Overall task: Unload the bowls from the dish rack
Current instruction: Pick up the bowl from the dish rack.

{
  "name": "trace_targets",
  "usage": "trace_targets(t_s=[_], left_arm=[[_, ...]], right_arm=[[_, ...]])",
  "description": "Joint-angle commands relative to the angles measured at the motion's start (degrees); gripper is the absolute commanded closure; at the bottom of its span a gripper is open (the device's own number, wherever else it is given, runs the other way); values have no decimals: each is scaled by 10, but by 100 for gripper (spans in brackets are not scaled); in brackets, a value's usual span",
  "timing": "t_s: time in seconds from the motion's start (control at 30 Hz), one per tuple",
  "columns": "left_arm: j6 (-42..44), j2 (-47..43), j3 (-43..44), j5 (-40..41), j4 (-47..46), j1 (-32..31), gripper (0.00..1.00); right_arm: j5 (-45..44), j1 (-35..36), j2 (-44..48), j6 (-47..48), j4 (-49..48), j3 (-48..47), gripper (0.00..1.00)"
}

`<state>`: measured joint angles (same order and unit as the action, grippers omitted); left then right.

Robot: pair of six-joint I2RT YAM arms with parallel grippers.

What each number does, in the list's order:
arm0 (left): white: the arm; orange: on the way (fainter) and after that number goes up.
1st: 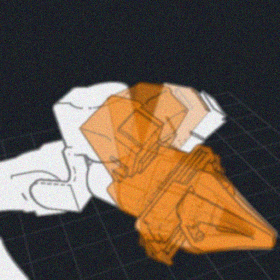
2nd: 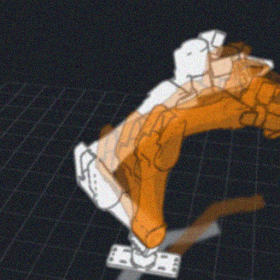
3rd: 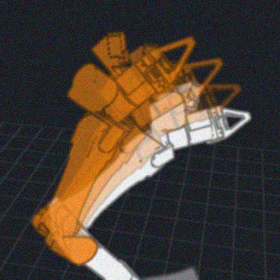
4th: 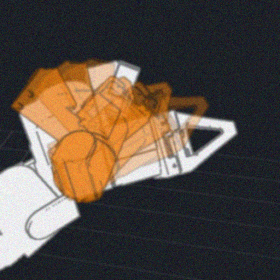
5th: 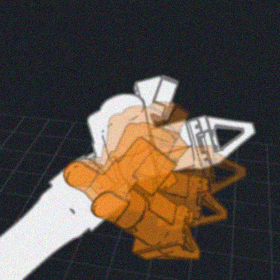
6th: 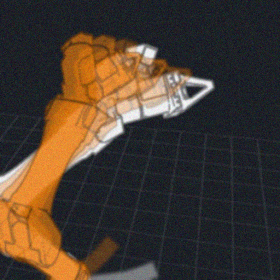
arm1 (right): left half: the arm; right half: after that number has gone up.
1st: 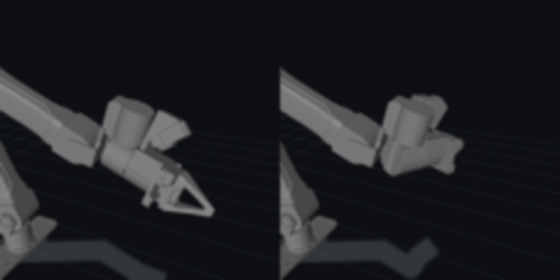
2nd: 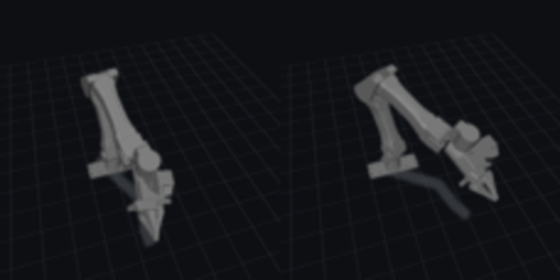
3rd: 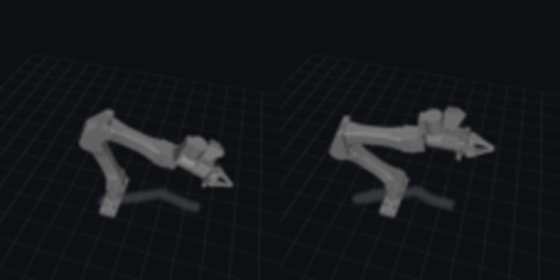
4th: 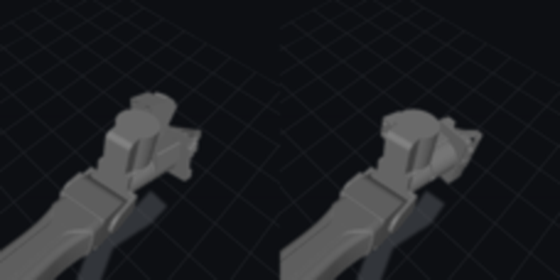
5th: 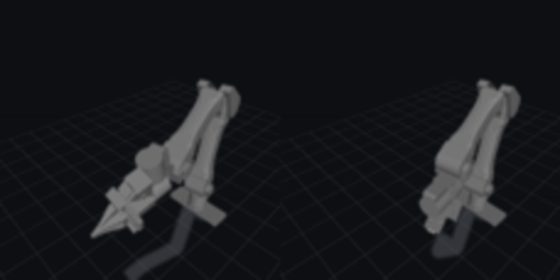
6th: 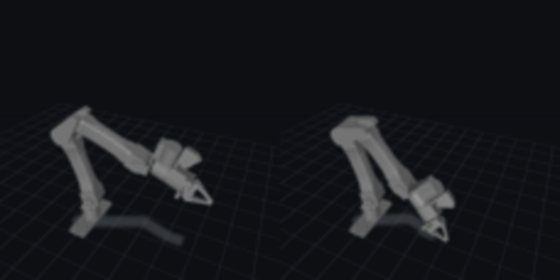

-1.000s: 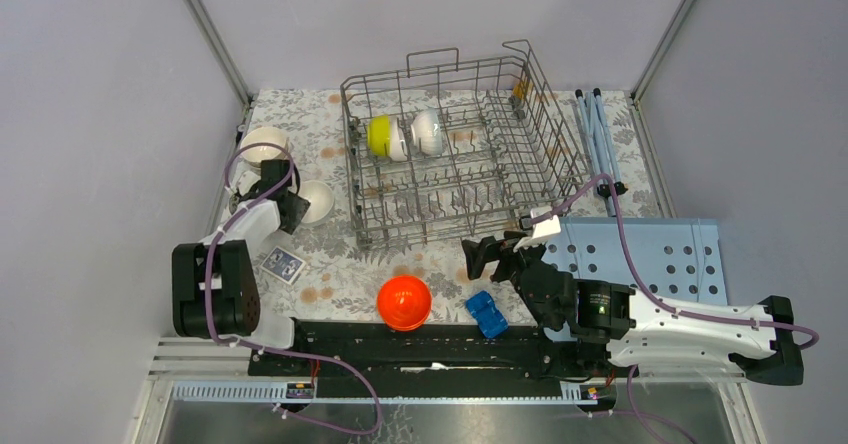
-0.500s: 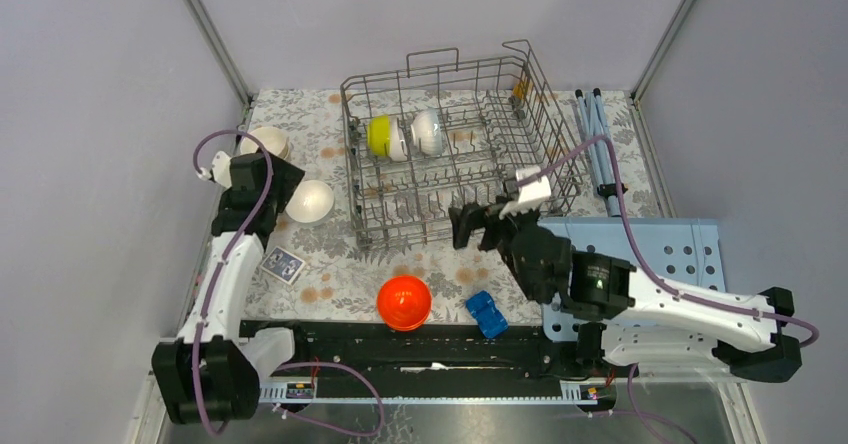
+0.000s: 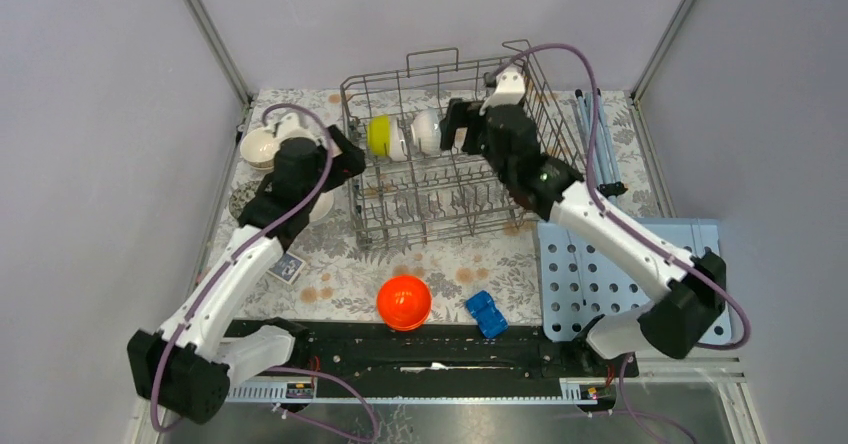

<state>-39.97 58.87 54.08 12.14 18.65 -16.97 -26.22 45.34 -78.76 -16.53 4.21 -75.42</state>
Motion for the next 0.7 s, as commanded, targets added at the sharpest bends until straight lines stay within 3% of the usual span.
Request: trace_targets(t_s=[0.0,0.17,0.33,0.67], left_arm=[[59,45,48,32,-50,-40,1],[71,47,33,6,-47,-40,1],[72,47,0,12,-44,-39,2],[63,115,4,30,-19,-37,7]], right_arm=[[240,-112,-45,-39,-115,-8,0],[418,-218,-147,-118,-214,-16,4],[505,-235,-257,-133,-257,-76,15],[530,-235,-387,-133,-237,-188,23]])
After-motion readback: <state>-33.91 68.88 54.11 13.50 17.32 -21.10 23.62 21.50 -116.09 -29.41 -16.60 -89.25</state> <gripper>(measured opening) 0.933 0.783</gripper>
